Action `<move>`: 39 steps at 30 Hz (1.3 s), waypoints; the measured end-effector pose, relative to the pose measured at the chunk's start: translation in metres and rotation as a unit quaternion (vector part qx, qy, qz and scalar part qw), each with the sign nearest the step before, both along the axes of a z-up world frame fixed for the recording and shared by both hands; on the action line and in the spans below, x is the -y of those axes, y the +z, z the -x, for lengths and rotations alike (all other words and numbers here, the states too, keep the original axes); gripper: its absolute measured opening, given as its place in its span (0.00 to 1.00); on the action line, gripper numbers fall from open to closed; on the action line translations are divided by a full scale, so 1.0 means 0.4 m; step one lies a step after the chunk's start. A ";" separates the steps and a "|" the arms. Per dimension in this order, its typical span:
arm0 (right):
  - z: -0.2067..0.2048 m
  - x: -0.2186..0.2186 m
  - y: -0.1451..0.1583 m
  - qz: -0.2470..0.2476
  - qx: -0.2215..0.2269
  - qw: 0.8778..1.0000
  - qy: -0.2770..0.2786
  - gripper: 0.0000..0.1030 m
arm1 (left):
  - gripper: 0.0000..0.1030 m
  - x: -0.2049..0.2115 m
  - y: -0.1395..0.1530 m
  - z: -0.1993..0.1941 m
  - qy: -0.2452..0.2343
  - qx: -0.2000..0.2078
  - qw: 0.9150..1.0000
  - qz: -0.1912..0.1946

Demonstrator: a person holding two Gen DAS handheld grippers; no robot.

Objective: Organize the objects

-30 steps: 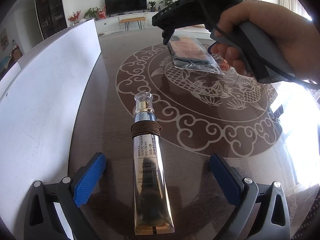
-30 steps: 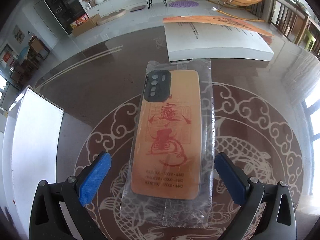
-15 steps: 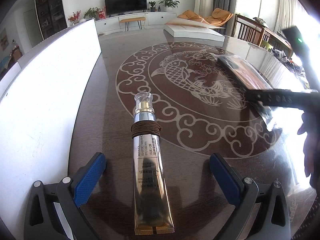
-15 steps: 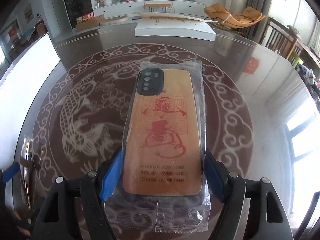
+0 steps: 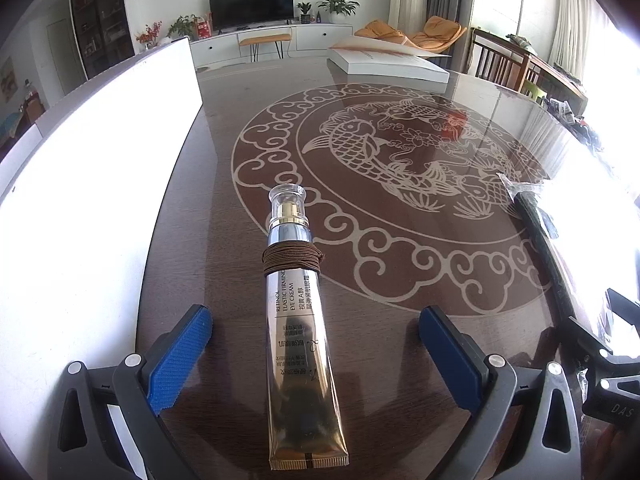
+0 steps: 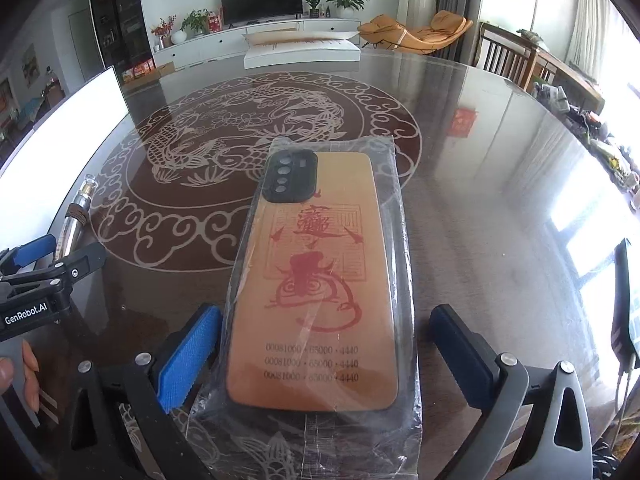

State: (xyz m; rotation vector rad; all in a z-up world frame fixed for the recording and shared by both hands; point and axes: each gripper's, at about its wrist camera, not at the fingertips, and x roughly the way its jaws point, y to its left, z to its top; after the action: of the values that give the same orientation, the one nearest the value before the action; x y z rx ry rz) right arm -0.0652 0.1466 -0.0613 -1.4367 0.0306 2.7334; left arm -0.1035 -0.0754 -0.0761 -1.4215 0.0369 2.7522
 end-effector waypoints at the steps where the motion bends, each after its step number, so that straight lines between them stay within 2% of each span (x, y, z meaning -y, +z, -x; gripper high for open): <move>1: 0.002 0.003 -0.001 -0.001 0.000 1.000 0.001 1.00 | 1.00 0.000 0.000 0.000 0.000 0.000 1.000 0.000; 39: 0.002 0.018 -0.006 -0.001 -0.001 1.000 0.009 1.00 | 1.00 -0.002 -0.001 -0.001 0.000 -0.001 1.000 0.001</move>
State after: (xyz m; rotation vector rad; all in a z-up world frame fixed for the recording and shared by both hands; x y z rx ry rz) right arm -0.0661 0.1394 -0.0636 -1.4407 0.0165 2.7478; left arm -0.1032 -0.0745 -0.0765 -1.4205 0.0380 2.7540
